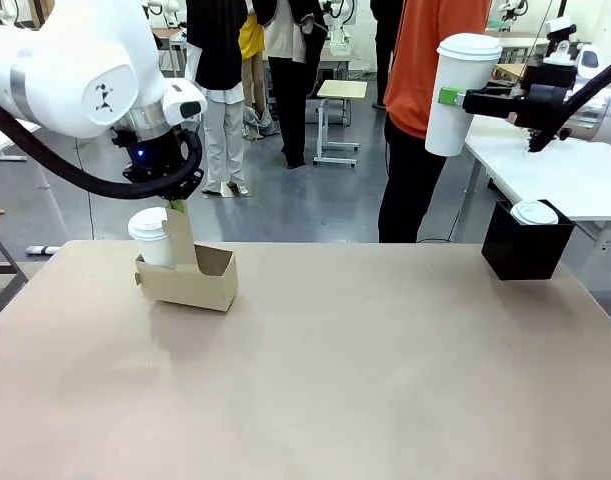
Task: Pour a drink into a cup and package it in a carrier.
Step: Position the Cup Carrier in the center of the table.
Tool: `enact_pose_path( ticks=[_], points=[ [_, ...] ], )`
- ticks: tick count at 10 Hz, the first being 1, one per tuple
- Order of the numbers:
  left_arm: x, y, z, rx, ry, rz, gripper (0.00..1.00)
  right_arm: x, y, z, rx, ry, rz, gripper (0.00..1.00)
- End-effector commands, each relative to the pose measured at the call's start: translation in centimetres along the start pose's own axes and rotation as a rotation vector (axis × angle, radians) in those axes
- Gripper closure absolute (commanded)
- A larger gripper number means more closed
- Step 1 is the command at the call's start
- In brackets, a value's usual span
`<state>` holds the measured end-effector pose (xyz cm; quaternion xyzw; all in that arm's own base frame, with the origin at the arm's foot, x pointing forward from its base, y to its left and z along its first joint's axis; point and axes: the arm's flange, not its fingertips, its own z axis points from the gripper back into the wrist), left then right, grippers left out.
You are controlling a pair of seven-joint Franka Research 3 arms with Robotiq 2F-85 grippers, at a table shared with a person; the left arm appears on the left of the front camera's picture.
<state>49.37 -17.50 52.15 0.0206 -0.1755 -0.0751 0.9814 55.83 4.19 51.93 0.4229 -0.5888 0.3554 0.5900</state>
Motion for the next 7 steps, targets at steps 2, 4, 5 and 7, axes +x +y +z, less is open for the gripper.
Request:
enact_pose_path(
  ticks=[2,4,5,7],
  points=[
    [-1.4,-6.0,6.0,-0.014,0.004,0.079,0.98,0.4,0.1,0.0,0.004,-0.016,0.018,0.2],
    [-2.7,-10.7,7.9,-0.023,-0.017,0.082,0.98,0.4,0.1,0.0,0.004,-0.016,0.018,0.2],
    [-3.7,-13.7,8.3,-0.041,-0.019,0.085,0.98,0.4,0.1,0.0,0.004,-0.016,0.018,0.2],
    [-5.4,-18.7,8.1,-0.073,-0.02,0.093,0.98,0.4,0.1,0.0,0.004,-0.016,0.018,0.2]
  ],
)
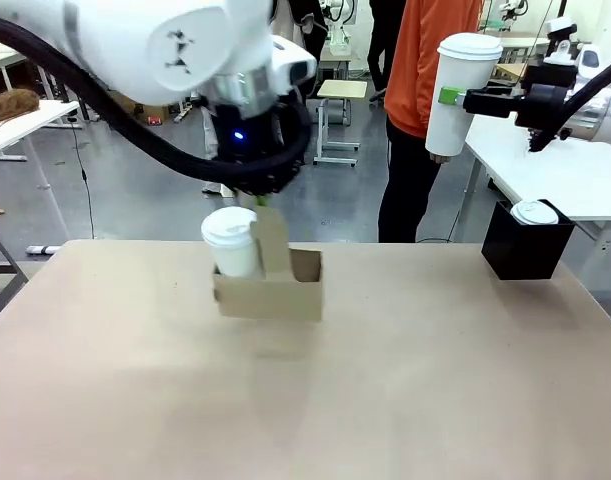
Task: Pour a drink into a cup and package it in a carrier.
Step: Position the Cup Carrier in the center of the table.
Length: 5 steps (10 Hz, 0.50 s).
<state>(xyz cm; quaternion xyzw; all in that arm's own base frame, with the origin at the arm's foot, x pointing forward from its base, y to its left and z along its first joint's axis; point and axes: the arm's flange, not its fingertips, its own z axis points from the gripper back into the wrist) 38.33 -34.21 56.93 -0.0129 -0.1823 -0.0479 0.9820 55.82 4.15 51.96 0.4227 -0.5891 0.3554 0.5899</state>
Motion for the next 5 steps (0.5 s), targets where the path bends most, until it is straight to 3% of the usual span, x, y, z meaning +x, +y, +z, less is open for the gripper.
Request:
enact_pose_path(
  ticks=[1,5],
  points=[
    [-0.2,-2.7,-1.1,-0.005,0.002,0.054,0.98,0.4,0.1,0.0,0.005,-0.016,0.017,0.2],
    [-1.6,-6.1,-3.6,0.033,0.033,0.084,0.98,0.4,0.1,0.0,0.005,-0.016,0.017,0.2]
  ],
)
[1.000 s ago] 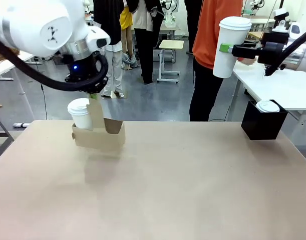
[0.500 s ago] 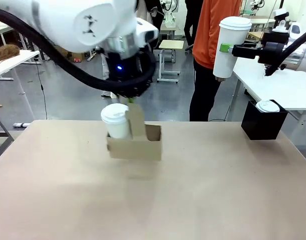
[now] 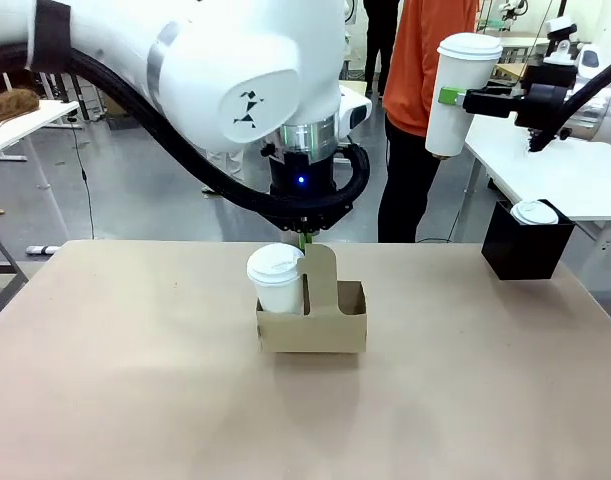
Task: Pour a drink into a cup and package it in a carrier.
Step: Position the Cup Carrier in the center of the table, then insert the held 600 ml Paper Cup into the Cup Carrier.
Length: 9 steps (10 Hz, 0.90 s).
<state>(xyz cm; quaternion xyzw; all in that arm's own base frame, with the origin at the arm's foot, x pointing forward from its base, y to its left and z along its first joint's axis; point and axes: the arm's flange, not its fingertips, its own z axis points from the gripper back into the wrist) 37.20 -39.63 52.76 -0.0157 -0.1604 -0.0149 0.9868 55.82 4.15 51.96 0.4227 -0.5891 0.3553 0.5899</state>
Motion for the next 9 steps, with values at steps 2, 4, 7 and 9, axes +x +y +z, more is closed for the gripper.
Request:
enact_pose_path(
  ticks=[2,4,7,9],
  points=[
    [0.4,-1.2,-1.2,0.047,-0.017,0.042,0.98,0.4,0.1,0.0,0.005,-0.016,0.017,0.2],
    [0.2,-1.4,-2.3,0.053,-0.012,0.037,0.98,0.4,0.1,0.0,0.005,-0.016,0.017,0.2],
    [-0.2,-1.0,-3.3,0.046,-0.001,0.016,0.98,0.4,0.1,0.0,0.005,-0.016,0.017,0.2],
    [-0.3,-1.0,-3.1,0.04,0.023,0.011,0.98,0.4,0.1,0.0,0.005,-0.016,0.017,0.2]
  ],
)
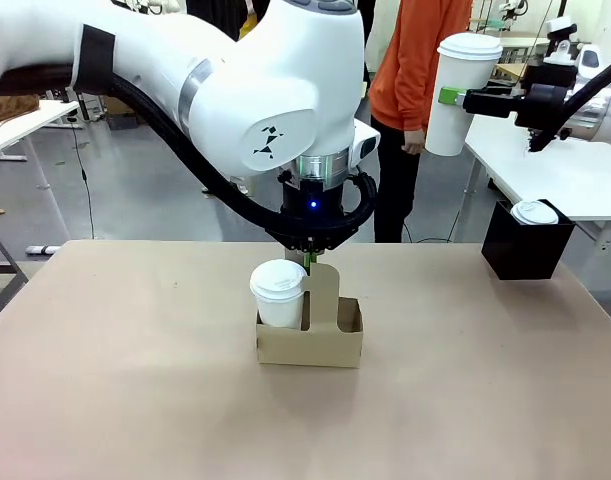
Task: Pour a drink into a cup and package it in a carrier.
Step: Insert the held 600 ml Paper Cup into the Cup Carrier.
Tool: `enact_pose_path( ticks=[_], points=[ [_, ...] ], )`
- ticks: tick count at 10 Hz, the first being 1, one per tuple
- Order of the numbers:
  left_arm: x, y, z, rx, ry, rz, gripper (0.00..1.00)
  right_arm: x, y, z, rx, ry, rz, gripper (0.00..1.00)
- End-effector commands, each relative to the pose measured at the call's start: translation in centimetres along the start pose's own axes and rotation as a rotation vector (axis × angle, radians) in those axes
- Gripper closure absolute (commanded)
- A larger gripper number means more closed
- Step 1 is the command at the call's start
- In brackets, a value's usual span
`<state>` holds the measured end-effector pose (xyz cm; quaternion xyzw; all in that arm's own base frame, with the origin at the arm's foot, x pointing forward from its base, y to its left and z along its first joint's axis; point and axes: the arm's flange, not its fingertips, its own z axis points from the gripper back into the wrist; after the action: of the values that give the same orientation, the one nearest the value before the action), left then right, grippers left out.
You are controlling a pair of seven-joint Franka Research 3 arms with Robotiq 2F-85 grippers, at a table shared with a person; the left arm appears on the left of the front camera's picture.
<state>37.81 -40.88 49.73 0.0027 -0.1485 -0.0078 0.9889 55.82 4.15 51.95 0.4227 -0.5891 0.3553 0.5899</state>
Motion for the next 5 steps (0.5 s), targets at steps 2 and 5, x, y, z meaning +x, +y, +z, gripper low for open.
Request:
enact_pose_path(
  ticks=[2,5],
  points=[
    [0.1,0.1,0.0,0.002,-0.002,0.003,0.98,0.4,0.1,0.0,0.005,-0.016,0.017,0.2],
    [-0.4,1.1,0.2,-0.01,-0.016,-0.002,0.4,0.4,0.1,0.0,0.005,-0.016,0.017,0.2]
  ],
)
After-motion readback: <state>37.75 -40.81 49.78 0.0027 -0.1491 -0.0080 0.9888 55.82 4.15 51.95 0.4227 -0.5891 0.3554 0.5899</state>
